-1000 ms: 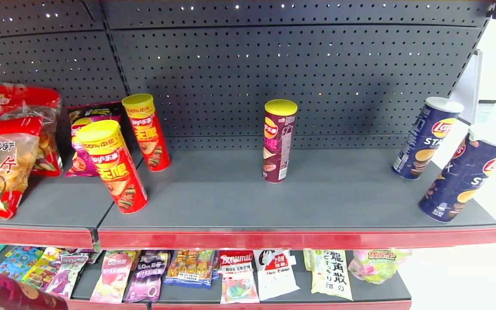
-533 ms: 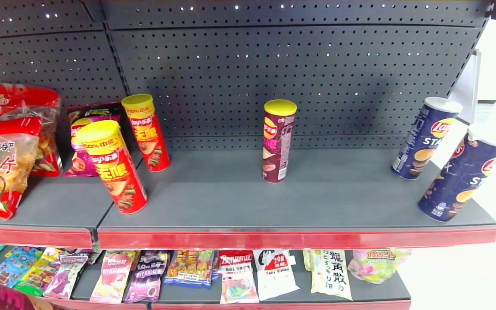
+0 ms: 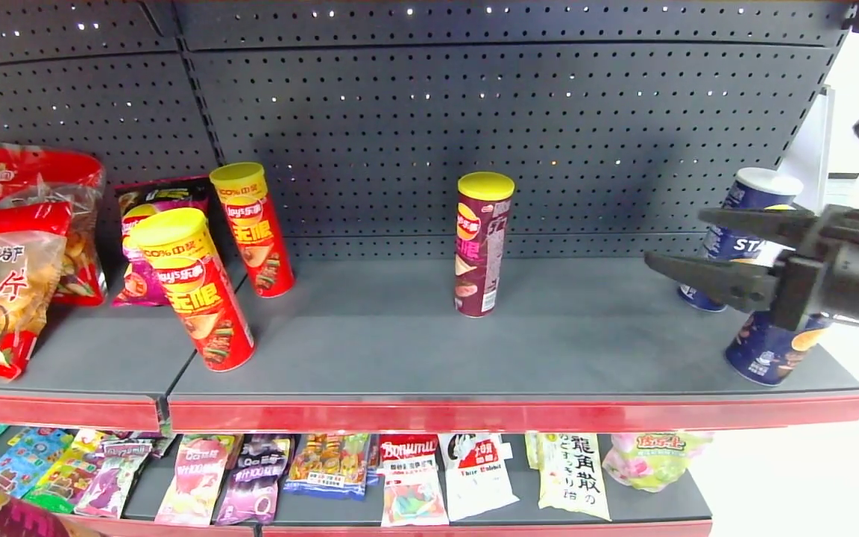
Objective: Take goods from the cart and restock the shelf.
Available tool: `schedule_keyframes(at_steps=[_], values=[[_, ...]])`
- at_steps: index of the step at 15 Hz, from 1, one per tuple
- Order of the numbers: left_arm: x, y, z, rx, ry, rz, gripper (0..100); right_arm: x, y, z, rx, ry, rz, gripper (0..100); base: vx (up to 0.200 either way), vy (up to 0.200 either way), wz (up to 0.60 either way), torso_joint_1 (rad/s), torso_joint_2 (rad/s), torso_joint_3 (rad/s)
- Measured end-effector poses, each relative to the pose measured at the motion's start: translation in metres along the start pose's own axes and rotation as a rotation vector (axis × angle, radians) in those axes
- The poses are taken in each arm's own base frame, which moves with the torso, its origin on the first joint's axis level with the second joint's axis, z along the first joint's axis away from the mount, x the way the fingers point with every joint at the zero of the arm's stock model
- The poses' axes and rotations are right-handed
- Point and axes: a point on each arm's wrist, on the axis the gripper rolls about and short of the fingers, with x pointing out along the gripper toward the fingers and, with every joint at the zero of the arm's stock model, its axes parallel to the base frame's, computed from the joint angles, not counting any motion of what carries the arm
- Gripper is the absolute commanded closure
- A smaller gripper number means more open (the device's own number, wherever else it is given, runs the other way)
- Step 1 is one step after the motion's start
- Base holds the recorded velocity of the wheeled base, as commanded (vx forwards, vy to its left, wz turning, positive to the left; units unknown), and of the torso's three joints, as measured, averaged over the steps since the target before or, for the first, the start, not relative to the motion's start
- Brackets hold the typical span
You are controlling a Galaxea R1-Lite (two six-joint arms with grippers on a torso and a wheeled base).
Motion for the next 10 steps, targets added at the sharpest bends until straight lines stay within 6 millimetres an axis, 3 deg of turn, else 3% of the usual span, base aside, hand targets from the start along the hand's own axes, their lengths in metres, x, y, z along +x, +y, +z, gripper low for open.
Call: schedule_keyframes(at_steps=[5,10], values=[[0.0,0.0,0.001,-0.002,0.001,0.008,100,0.089,-0.01,-0.011,0.012,0.058,0.059,0,0.0,0.0,0.0,0.0,0.0,0.0],[0.0,0.001,0.001,-0.002,-0.001,0.029,100,0.143,-0.019,-0.015,0.021,0.047,0.017,0,0.0,0.0,0.0,0.0,0.0,0.0]])
